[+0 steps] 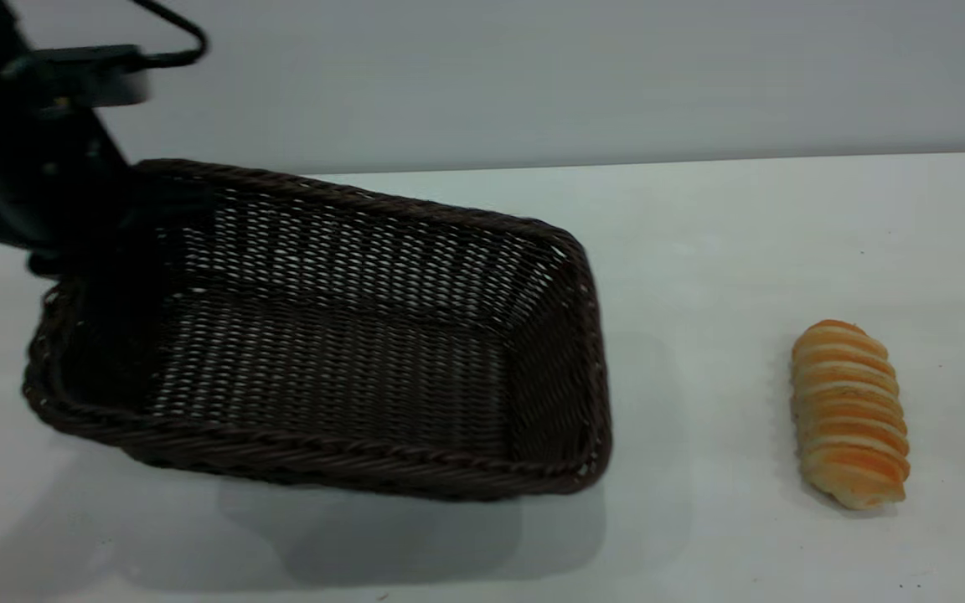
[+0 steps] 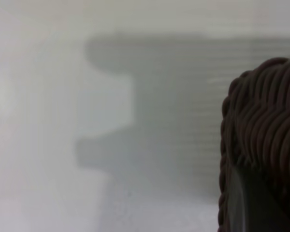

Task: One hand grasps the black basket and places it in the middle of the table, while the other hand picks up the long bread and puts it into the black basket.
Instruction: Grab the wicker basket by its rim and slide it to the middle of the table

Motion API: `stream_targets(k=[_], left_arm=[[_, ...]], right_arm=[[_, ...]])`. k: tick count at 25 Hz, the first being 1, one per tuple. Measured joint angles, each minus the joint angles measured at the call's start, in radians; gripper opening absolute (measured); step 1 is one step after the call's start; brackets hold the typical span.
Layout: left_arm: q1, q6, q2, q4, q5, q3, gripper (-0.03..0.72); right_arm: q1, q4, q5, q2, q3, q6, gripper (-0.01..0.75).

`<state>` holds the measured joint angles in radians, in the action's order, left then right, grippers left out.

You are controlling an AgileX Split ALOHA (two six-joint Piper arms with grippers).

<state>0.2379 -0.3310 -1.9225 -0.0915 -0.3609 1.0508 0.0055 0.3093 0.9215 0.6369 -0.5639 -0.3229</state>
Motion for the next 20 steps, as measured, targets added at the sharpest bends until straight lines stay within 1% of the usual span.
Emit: stream_targets(k=[4,8,20], left_arm=[[0.019,0.083,-0.081,0.081,-0.048,0.078,0.138],[0.024,0.100,-0.140,0.120,-0.059,0.116,0.138],[0.024,0.064,-0.203,0.142,-0.056,0.124,0.143]], right_arm=[[0.000,0.000,0.006,0.000,0.000,0.000,0.414],[0.000,0.000,0.009,0.000,0.000,0.000,0.414],[0.000,0.000,0.011,0.000,0.000,0.000,0.414]])
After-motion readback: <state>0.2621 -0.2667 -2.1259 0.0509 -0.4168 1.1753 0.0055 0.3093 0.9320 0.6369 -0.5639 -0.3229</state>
